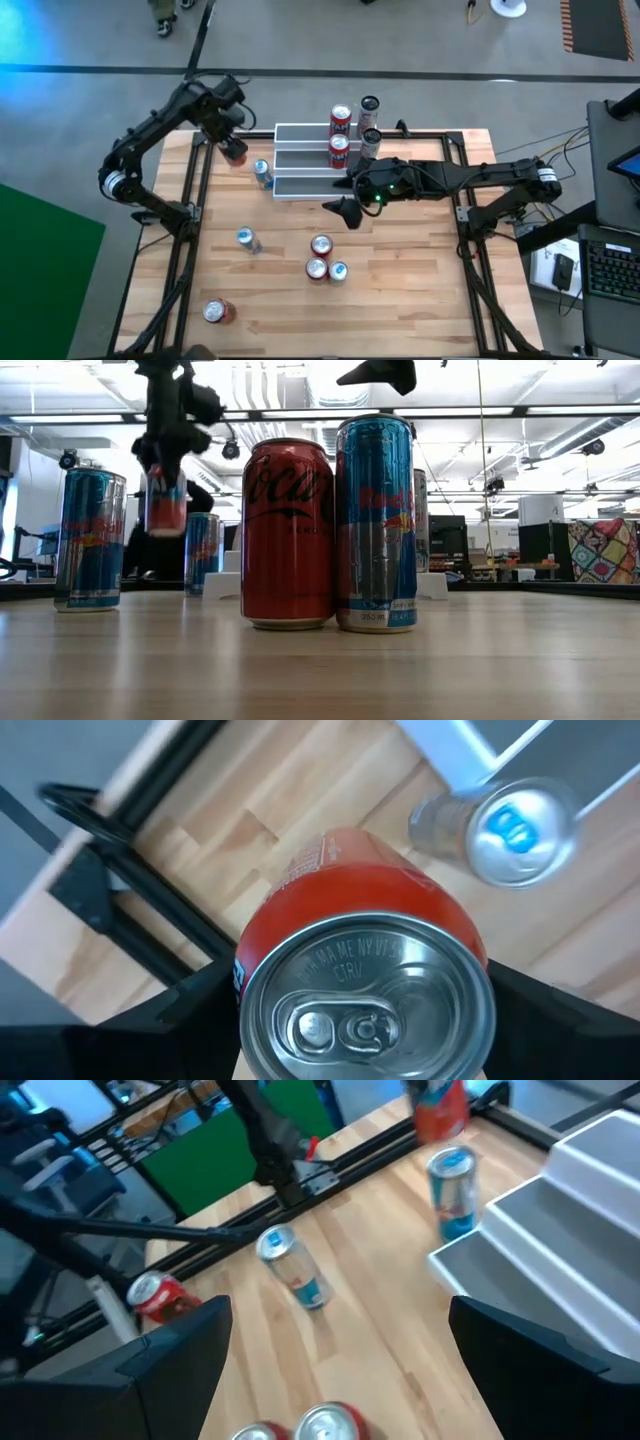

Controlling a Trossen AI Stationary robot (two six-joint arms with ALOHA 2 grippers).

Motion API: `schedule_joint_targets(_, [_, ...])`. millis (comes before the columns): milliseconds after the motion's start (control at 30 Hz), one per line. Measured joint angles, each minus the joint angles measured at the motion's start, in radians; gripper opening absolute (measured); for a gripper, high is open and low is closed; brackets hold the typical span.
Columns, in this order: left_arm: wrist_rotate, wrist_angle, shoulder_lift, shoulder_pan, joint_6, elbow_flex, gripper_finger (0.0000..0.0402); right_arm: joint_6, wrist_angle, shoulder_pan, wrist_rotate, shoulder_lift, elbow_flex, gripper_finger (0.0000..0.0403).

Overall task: Place canned beverage on shelf
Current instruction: Put the orange soda can on the bottom tier of the shelf aligned with the other orange soda can

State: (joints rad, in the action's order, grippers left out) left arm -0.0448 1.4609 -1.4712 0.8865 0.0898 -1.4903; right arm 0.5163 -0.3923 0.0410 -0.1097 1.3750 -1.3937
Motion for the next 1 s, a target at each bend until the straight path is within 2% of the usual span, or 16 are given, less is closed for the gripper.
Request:
schedule_joint_targets(167, [-0.002, 0.087, 0.000, -0.016, -0.010, -0.130, 0.0290, 0.001, -0.019, 0.005, 0.013, -0.025, 0.000, 0.0363])
schedule_joint_targets(333, [0.000, 0.110, 0.000, -0.071, -0.064, -0.188, 0.0290, 0.000, -0.081, 0.005, 0.005, -0.081, 0.000, 0.0363])
schedule_joint_targets(633, [0.013, 0.111, 0.000, -0.235, -0.202, -0.217, 0.0290, 0.051, -0.346, 0.005, -0.148, -0.201, 0.000, 0.0363])
schedule_joint_targets(1000, [0.037, 0.051, -0.064, -0.426, -0.339, -0.217, 0.0290, 0.092, -0.512, 0.004, -0.232, -0.284, 0.003, 0.0363])
